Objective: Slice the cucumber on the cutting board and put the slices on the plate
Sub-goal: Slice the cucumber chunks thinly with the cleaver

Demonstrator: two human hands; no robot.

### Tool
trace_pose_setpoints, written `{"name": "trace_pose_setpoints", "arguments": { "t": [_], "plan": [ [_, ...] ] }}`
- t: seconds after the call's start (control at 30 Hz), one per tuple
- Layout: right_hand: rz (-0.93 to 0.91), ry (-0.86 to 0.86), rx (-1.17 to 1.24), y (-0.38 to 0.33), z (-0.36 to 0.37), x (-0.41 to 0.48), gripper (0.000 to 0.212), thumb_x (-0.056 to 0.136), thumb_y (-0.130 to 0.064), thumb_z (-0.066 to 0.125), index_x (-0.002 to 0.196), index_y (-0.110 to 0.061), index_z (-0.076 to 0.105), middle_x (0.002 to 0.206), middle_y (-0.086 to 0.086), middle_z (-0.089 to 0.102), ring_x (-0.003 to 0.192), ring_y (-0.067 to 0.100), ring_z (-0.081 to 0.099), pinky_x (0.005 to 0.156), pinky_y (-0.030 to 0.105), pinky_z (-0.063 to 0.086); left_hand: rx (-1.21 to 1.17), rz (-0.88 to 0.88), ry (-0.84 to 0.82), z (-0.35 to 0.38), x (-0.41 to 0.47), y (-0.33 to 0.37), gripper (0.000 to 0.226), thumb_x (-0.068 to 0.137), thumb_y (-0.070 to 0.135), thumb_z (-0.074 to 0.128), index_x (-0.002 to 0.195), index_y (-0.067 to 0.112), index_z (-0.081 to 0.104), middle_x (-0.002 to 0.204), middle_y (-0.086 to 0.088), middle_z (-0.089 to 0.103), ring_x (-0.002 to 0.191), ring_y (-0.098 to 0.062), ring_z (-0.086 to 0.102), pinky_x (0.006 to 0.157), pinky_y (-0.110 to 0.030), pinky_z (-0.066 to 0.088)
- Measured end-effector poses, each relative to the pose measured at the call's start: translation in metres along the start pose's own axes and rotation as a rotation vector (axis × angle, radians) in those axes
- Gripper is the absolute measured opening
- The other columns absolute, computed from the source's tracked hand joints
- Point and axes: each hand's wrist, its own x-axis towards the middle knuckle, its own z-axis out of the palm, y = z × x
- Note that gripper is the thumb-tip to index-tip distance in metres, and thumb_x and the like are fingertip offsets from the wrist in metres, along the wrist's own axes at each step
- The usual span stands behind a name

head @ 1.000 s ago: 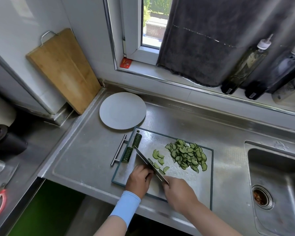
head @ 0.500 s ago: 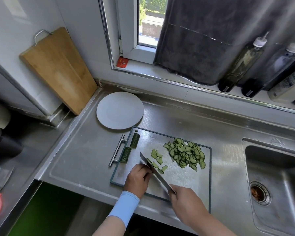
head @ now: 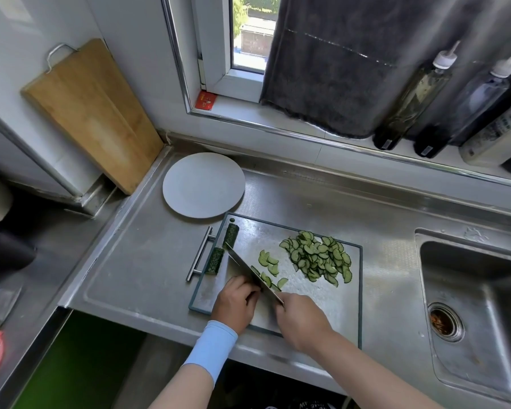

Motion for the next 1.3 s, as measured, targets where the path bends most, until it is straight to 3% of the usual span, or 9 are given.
{"name": "trace_pose_setpoints", "arguments": {
  "t": [0.23, 0.6, 0.73, 0.93, 1.03, 1.17, 1.3],
  "plan": [
    [-0.041, 0.040, 0.023, 0.014, 0.002, -0.024, 0.035, 0.101, -0.027, 0.038, 0.067, -0.033, 0.038, 0.061, -0.005, 0.048, 0.056, 0.011, 0.039, 0.054, 0.027, 0.031, 0.024, -0.010, 0.043, -0.002, 0.001, 0.003, 0.022, 0.063, 0.000, 0.084, 0.077, 0.014, 0.075, 0.082, -0.001, 0.068, 0.079, -0.009, 0.054, 0.074, -0.012, 0.042],
    [0.009, -0.007, 0.087, 0.031, 0.004, -0.030, 0.033, 0.100, -0.024, 0.038, 0.067, -0.022, 0.038, 0.058, -0.004, 0.043, 0.053, 0.011, 0.033, 0.054, 0.025, 0.028, 0.006, -0.004, 0.037, 0.001, -0.002, 0.000, 0.021, 0.066, 0.000, 0.083, 0.079, 0.013, 0.074, 0.082, 0.000, 0.066, 0.076, -0.014, 0.060, 0.071, -0.017, 0.047],
    [0.025, -0.022, 0.082, 0.019, 0.006, -0.017, 0.032, 0.096, -0.017, 0.038, 0.065, -0.024, 0.039, 0.060, -0.006, 0.045, 0.056, 0.012, 0.037, 0.053, 0.027, 0.029, 0.016, 0.004, 0.033, 0.000, -0.003, 0.001, 0.020, 0.066, -0.001, 0.083, 0.077, 0.013, 0.073, 0.082, 0.000, 0.066, 0.077, -0.015, 0.060, 0.069, -0.020, 0.048],
    [0.036, -0.006, 0.074, 0.005, 0.002, -0.003, 0.033, 0.096, -0.022, 0.040, 0.064, -0.026, 0.045, 0.063, -0.006, 0.052, 0.059, 0.015, 0.046, 0.055, 0.029, 0.035, -0.002, 0.047, 0.034, -0.001, -0.005, 0.003, 0.016, 0.074, -0.003, 0.076, 0.084, 0.009, 0.072, 0.090, -0.002, 0.064, 0.087, -0.016, 0.060, 0.080, -0.016, 0.047],
    [0.036, -0.006, 0.081, 0.004, -0.001, -0.002, 0.035, 0.097, -0.025, 0.040, 0.063, -0.027, 0.046, 0.062, -0.006, 0.053, 0.061, 0.017, 0.049, 0.056, 0.030, 0.037, 0.009, 0.042, 0.030, -0.002, -0.004, 0.004, 0.015, 0.074, -0.002, 0.076, 0.082, 0.010, 0.071, 0.087, -0.002, 0.062, 0.084, -0.015, 0.058, 0.077, -0.015, 0.046],
    [0.005, 0.002, 0.047, 0.005, -0.001, -0.006, 0.035, 0.099, -0.025, 0.041, 0.064, -0.028, 0.043, 0.061, -0.007, 0.049, 0.058, 0.014, 0.044, 0.055, 0.029, 0.034, 0.017, 0.004, 0.010, -0.003, -0.002, 0.004, 0.018, 0.070, -0.001, 0.080, 0.079, 0.013, 0.072, 0.082, 0.000, 0.063, 0.078, -0.015, 0.058, 0.071, -0.017, 0.046],
    [-0.015, 0.027, 0.064, 0.008, 0.002, -0.016, 0.035, 0.100, -0.025, 0.039, 0.065, -0.026, 0.038, 0.061, -0.006, 0.045, 0.057, 0.013, 0.037, 0.055, 0.029, 0.030, 0.017, -0.032, -0.001, -0.003, -0.001, 0.001, 0.021, 0.068, 0.001, 0.081, 0.081, 0.015, 0.073, 0.083, 0.001, 0.065, 0.078, -0.015, 0.060, 0.075, -0.016, 0.046]
  ]
}}
